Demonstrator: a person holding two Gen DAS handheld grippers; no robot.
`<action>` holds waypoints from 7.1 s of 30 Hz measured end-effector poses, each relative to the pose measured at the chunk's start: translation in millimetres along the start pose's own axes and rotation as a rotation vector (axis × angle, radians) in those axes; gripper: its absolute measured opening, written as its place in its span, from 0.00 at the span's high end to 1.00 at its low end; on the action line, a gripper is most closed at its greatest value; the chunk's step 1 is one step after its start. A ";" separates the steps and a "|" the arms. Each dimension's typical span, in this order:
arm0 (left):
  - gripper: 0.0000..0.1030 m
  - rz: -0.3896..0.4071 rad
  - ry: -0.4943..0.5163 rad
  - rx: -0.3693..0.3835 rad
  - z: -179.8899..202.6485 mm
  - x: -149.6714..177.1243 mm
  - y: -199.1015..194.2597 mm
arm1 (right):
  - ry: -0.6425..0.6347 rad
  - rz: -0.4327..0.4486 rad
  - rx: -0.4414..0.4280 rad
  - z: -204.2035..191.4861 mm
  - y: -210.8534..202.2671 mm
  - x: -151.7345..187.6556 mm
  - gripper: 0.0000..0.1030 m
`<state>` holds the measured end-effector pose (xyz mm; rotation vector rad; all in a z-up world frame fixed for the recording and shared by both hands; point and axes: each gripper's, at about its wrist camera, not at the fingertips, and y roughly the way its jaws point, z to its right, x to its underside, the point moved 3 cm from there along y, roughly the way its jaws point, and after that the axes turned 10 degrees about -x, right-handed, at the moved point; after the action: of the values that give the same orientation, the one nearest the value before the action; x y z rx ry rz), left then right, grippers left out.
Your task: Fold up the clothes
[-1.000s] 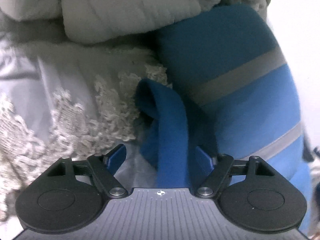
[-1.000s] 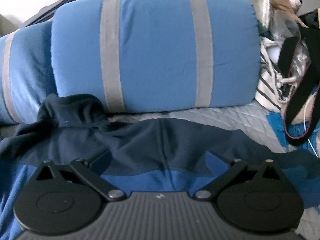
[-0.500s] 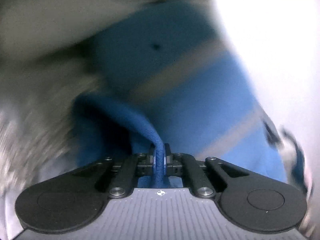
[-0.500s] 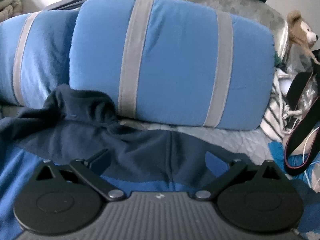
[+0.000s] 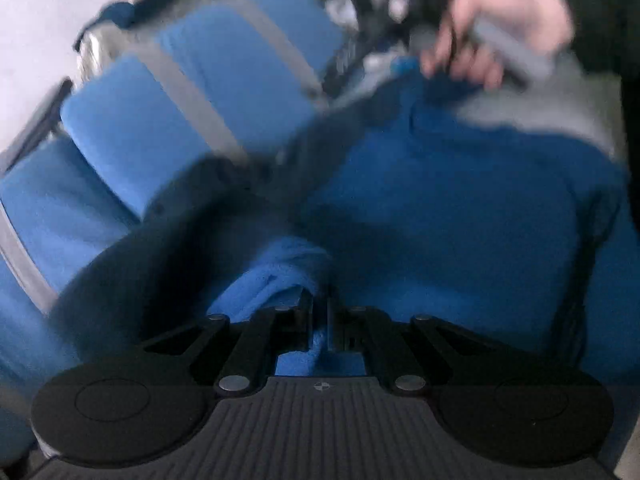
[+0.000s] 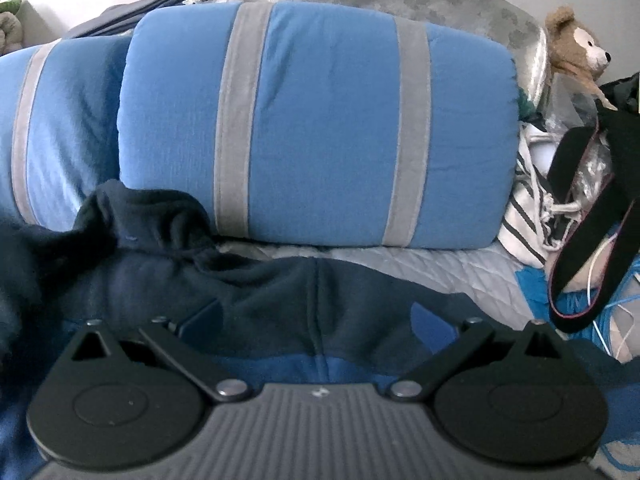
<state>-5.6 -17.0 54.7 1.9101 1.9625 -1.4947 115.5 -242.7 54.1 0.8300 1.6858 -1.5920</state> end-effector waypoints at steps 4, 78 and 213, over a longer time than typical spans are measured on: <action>0.88 -0.052 0.000 -0.001 5.2 4.9 6.1 | 0.042 -0.019 -0.004 7.3 -5.9 4.3 0.00; 0.23 0.206 0.174 0.006 52.3 -35.6 -14.5 | 0.117 -0.061 -0.039 19.2 -5.5 1.5 0.00; 0.80 0.346 0.141 -0.410 52.1 -76.6 -10.1 | 0.438 0.043 -0.432 31.4 -42.1 -2.7 0.21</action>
<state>-24.2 -105.2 78.4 2.0640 1.6975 -0.8207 84.0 -276.4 79.4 1.0226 2.1942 -0.9978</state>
